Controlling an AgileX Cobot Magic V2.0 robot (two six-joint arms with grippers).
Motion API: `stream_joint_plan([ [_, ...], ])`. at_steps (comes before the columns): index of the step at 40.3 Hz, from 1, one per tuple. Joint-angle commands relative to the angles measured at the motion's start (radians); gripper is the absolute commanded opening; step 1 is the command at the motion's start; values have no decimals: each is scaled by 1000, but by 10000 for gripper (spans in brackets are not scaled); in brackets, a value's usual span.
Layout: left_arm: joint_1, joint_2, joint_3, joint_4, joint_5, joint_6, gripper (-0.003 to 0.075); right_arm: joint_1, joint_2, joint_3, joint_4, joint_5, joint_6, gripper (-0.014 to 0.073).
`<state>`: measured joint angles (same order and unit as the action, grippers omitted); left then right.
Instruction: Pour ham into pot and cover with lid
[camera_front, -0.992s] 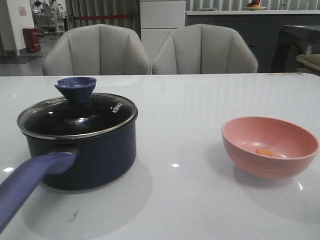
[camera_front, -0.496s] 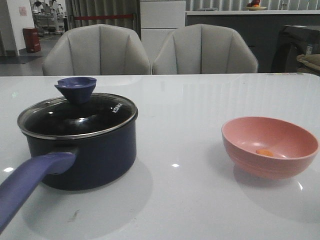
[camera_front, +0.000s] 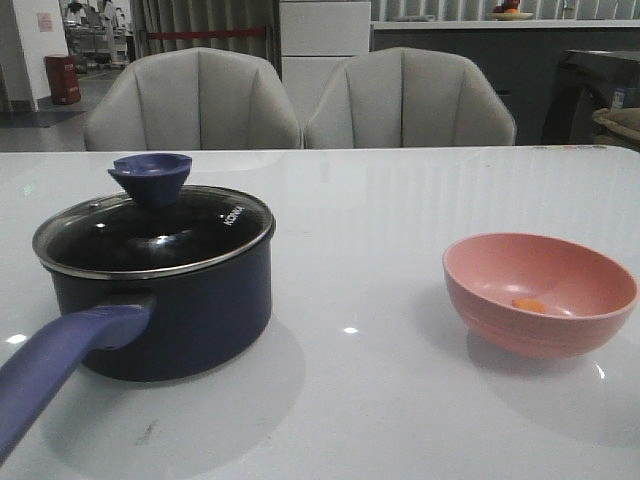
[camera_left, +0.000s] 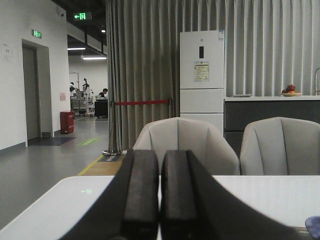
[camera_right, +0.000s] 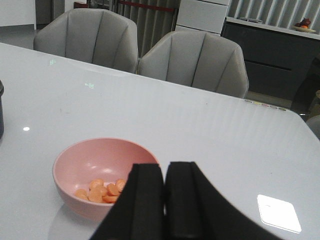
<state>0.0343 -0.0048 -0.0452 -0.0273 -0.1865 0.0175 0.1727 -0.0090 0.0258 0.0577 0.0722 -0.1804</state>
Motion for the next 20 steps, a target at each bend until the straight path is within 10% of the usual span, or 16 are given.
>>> stream_joint_plan([
  [1,-7,36,-132,-22,18,-7,122,-6,-19,10,2,-82,-3,150],
  [12,-7,286,-475,-45,545,-7,122,-6,-19,10,2,-82,-3,150],
  [20,-7,393,-495,-42,635,-7,122,-6,-19,10,2,-82,-3,150],
])
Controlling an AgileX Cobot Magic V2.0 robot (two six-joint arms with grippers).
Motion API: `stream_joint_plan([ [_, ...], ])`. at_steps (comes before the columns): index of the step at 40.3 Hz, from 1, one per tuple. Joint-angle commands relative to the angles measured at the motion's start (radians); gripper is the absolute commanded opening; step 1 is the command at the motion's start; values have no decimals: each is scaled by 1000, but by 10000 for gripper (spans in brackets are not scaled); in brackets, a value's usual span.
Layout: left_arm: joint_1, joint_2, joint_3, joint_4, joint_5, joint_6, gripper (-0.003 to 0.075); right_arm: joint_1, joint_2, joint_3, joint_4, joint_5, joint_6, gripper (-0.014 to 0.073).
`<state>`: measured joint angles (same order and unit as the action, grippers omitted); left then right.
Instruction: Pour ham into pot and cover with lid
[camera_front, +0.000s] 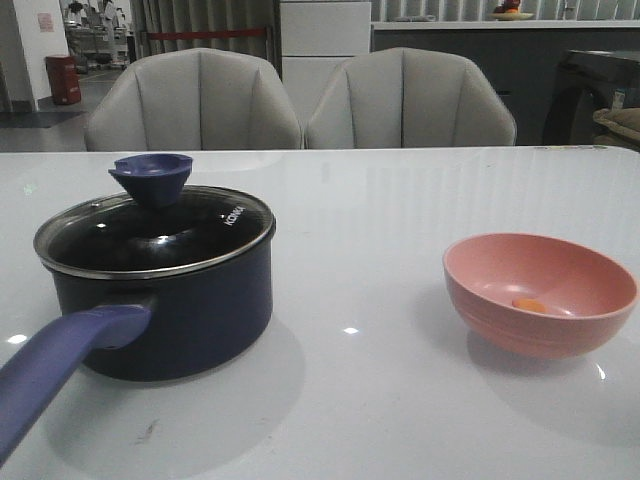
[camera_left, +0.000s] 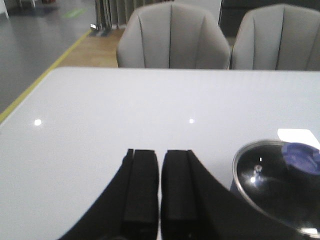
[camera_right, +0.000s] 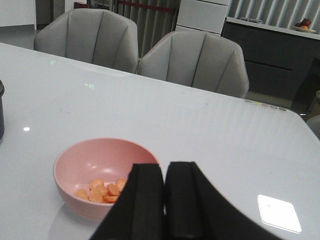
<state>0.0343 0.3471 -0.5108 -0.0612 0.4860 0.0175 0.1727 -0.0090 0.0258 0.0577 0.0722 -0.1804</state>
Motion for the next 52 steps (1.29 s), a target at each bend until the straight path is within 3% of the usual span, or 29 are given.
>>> stream_joint_plan([
  [1,-7,52,-23,-9,-40,-7,122,-6,-19,10,2,-82,-3,150],
  [11,-7,130,-9,-11,-35,-7,131,-6,-19,10,2,-82,-3,150],
  [14,-7,139,-9,-11,-33,-7,165,-6,-19,10,2,-82,-3,150],
  [17,-11,141,-13,-11,-33,-7,250,-6,-19,10,2,-82,-3,150],
  [25,-43,141,-13,2,-33,-7,600,-6,-19,10,2,-82,-3,150],
  [27,-45,141,-13,2,-28,-7,640,-6,-19,10,2,-82,-3,150],
  [38,-45,141,-6,2,-25,-7,648,-6,-19,10,2,-82,-3,150],
  [44,-45,141,6,-87,-40,-7,648,-6,-19,10,2,-82,-3,150],
  [52,-45,207,-108,-127,44,-7,648,-6,-19,10,2,-82,-3,150],
])
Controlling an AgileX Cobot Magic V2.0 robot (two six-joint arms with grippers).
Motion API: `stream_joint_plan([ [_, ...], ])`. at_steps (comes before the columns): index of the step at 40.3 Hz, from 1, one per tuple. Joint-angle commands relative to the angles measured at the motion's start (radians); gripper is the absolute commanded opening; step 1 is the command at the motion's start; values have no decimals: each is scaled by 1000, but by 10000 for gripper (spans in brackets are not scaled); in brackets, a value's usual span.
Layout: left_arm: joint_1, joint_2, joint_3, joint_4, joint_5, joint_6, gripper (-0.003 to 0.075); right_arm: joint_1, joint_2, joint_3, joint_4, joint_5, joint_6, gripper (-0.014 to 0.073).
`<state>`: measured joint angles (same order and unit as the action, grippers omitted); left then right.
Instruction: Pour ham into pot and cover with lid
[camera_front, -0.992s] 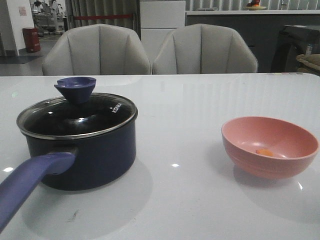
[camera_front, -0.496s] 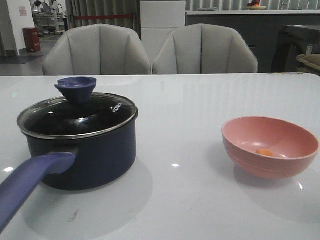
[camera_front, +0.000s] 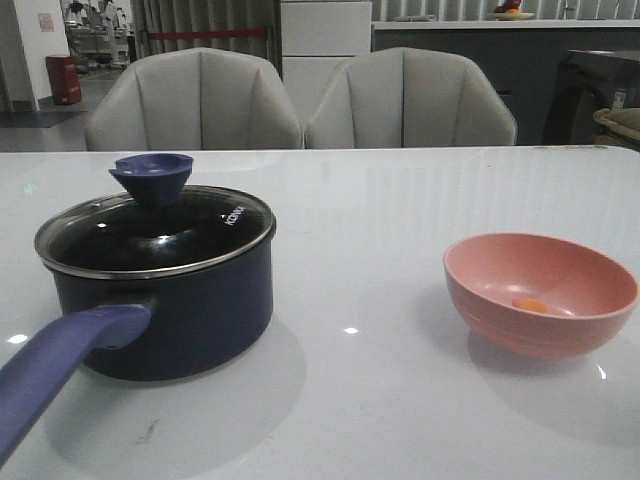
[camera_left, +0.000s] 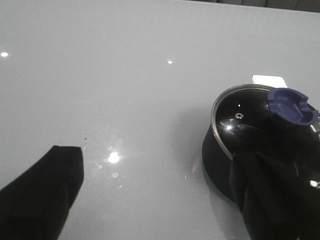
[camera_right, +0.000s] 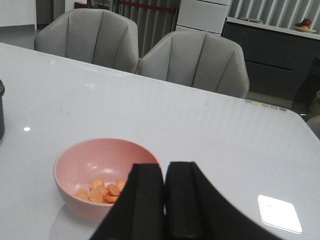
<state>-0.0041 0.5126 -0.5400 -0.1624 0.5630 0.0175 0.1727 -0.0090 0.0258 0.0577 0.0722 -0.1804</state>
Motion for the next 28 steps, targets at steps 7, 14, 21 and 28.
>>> stream_joint_plan([
  [7,-7,205,-221,-32,110,-7,648,-6,-19,10,2,-82,-3,150],
  [14,-48,373,-361,-45,174,-7,648,-6,-19,10,2,-82,-3,150],
  [21,-174,525,-486,-37,199,-57,648,-6,-19,10,2,-82,-3,150],
  [28,-320,690,-622,82,235,-190,648,-6,-19,10,2,-82,-3,150],
])
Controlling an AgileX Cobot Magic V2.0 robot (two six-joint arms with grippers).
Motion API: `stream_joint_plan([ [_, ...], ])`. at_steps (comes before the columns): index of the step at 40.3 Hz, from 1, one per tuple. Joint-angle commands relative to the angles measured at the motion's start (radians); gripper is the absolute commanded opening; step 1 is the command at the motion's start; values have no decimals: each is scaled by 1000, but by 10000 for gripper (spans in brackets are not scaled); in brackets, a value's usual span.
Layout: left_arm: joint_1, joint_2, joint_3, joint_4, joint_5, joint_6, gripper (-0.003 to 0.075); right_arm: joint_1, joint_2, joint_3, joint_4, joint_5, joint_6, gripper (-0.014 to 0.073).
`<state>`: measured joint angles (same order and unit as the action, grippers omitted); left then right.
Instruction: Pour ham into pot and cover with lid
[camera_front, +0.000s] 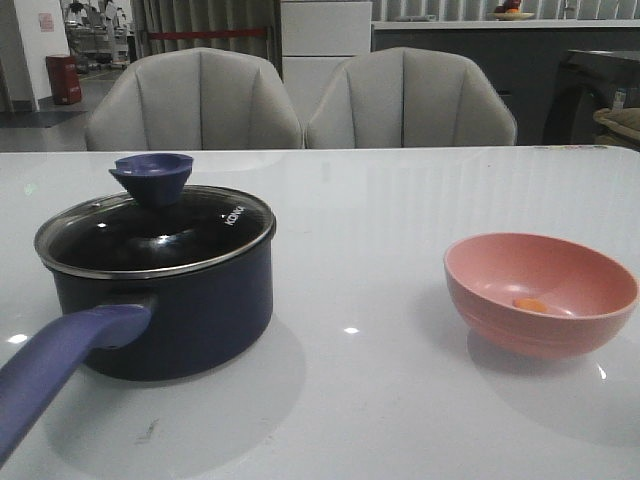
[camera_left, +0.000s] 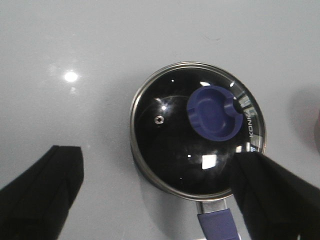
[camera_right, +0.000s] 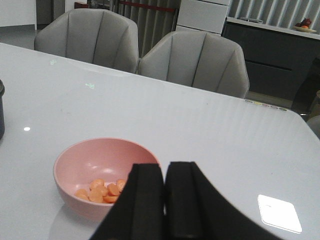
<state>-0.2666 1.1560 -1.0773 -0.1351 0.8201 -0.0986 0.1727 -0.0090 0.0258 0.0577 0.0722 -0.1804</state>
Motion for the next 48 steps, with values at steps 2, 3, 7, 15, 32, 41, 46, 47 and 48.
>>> stream_joint_plan([
  [2,-95,97,-125,110,5,-124,648,-6,-19,10,2,-82,-3,150],
  [3,-116,125,-148,135,22,-152,648,-6,-19,10,2,-82,-3,150],
  [7,-187,224,-239,204,68,-209,648,-6,-19,10,2,-82,-3,150],
  [15,-267,424,-450,272,240,-260,648,-6,-19,10,2,-82,-3,150],
  [32,-239,628,-642,203,450,-306,648,-6,-20,10,2,-82,-3,150],
  [41,-192,635,-642,106,445,-322,648,-6,-20,10,2,-82,-3,150],
  [46,-188,637,-642,106,453,-343,648,-6,-20,10,2,-82,-3,150],
  [47,-188,641,-639,104,453,-343,648,-6,-20,10,2,-82,-3,150],
  [48,-188,642,-639,101,455,-343,648,-6,-20,10,2,-82,-3,150],
])
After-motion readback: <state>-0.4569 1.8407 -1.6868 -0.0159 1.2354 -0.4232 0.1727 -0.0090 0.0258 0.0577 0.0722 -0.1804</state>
